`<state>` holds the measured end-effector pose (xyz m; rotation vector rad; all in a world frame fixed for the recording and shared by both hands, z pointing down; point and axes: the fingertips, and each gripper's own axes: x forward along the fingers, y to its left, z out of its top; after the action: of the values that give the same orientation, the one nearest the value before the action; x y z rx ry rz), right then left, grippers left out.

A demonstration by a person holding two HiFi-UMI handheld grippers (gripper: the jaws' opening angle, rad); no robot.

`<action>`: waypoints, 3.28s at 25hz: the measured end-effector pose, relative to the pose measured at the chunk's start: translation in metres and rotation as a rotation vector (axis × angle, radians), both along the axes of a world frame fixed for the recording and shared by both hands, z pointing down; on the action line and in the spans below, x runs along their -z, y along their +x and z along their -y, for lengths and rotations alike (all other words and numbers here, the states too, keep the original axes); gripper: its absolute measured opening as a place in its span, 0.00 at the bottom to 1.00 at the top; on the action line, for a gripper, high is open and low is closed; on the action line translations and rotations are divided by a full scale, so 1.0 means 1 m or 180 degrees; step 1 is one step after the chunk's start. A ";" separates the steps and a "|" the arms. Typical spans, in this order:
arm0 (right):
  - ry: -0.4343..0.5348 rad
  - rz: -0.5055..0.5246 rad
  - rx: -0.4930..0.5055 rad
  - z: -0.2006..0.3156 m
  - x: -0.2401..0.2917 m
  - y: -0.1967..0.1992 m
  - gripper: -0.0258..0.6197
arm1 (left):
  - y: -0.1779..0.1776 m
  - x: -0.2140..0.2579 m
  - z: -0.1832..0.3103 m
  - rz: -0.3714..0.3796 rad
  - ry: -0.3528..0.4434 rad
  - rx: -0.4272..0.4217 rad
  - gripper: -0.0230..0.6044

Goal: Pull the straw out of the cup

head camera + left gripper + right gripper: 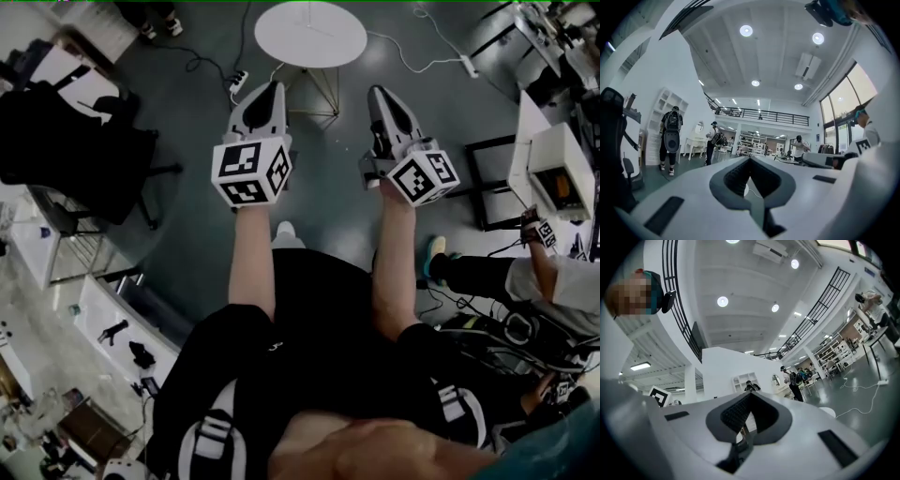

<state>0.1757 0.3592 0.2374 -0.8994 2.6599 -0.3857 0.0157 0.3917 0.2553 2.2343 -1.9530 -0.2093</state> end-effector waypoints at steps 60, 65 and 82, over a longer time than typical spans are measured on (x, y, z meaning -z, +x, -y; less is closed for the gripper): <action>-0.0126 -0.1116 -0.0205 0.347 -0.087 -0.133 0.06 | -0.119 -0.077 0.282 0.0116 -0.0705 0.0099 0.04; -0.0363 -0.1118 -0.0157 0.398 -0.115 -0.121 0.06 | -0.110 -0.097 0.333 0.0045 -0.0926 0.0152 0.04; -0.0513 -0.1042 -0.0525 0.533 -0.120 -0.031 0.06 | -0.033 -0.101 0.484 0.0285 -0.0905 -0.0190 0.04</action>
<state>0.1452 -0.1736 0.3578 -1.3238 2.8461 -0.4522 -0.0171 -0.0924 0.3559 2.1433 -1.8218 0.1690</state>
